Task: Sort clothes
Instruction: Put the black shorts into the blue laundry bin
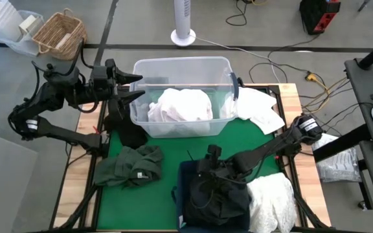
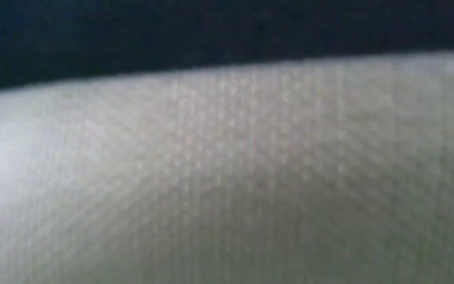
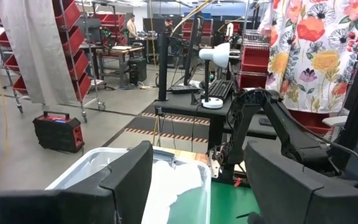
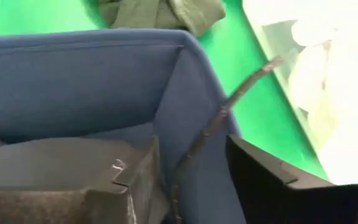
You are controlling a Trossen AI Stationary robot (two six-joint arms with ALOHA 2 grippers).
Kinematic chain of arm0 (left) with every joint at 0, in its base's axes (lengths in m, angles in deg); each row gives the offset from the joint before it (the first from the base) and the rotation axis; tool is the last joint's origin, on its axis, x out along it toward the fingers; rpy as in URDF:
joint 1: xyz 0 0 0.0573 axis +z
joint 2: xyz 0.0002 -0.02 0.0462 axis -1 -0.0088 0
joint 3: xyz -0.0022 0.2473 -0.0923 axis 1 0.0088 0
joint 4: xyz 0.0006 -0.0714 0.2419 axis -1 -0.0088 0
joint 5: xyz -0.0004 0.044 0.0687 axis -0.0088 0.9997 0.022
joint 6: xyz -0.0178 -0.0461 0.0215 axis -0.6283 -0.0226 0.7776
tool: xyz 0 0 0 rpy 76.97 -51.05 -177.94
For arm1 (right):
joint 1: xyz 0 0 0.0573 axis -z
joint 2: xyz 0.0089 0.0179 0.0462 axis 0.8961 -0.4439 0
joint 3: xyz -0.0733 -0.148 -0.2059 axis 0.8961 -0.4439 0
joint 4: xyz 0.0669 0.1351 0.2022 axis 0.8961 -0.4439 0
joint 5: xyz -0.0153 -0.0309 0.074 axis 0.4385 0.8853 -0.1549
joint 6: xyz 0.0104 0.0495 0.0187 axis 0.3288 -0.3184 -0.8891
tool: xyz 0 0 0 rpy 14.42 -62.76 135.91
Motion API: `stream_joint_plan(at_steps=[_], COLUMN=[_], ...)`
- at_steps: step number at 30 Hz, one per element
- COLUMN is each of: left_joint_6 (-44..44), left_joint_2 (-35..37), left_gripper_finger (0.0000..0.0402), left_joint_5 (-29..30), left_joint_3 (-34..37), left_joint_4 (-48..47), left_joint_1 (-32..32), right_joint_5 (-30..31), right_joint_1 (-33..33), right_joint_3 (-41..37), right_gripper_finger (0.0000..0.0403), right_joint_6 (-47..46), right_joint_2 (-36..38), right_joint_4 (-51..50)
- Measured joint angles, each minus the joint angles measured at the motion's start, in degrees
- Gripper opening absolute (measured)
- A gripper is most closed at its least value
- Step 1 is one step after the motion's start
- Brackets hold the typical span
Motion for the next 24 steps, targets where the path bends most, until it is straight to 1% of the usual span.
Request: stream_joint_plan(at_steps=[4, 9, 12, 17, 18, 24], left_joint_6=[0.1, 0.1, 0.1, 0.1, 0.1, 0.1], left_joint_2=[0.0, 0.0, 0.0, 0.0, 0.0, 0.0], left_gripper_finger=[0.0232, 0.0232, 0.0232, 0.0232, 0.0232, 0.0232], left_joint_5=[0.0, 0.0, 0.0, 0.0, 0.0, 0.0], left_joint_3=[0.0, 0.0, 0.0, 0.0, 0.0, 0.0], left_joint_4=[0.0, 0.0, 0.0, 0.0, 0.0, 0.0], left_joint_1=[0.0, 0.0, 0.0, 0.0, 0.0, 0.0], right_joint_5=[0.0, 0.5, 0.4, -0.5, -0.9, -4.4], right_joint_1=[0.1, 0.4, 0.5, 0.5, 0.5, 0.4], right_joint_3=[-0.1, -0.1, -0.1, -0.1, -0.1, 0.8], right_gripper_finger=[0.0175, 0.0142, 0.0109, 0.0027, 0.0019, 0.001], right_joint_6=[-1.8, -3.5, -3.5, -2.9, -2.4, -2.1], right_joint_2=[-1.5, -3.0, -3.4, -3.3, -3.2, -2.6], right_joint_4=[-0.1, -0.4, -0.2, -0.2, -0.2, -0.3])
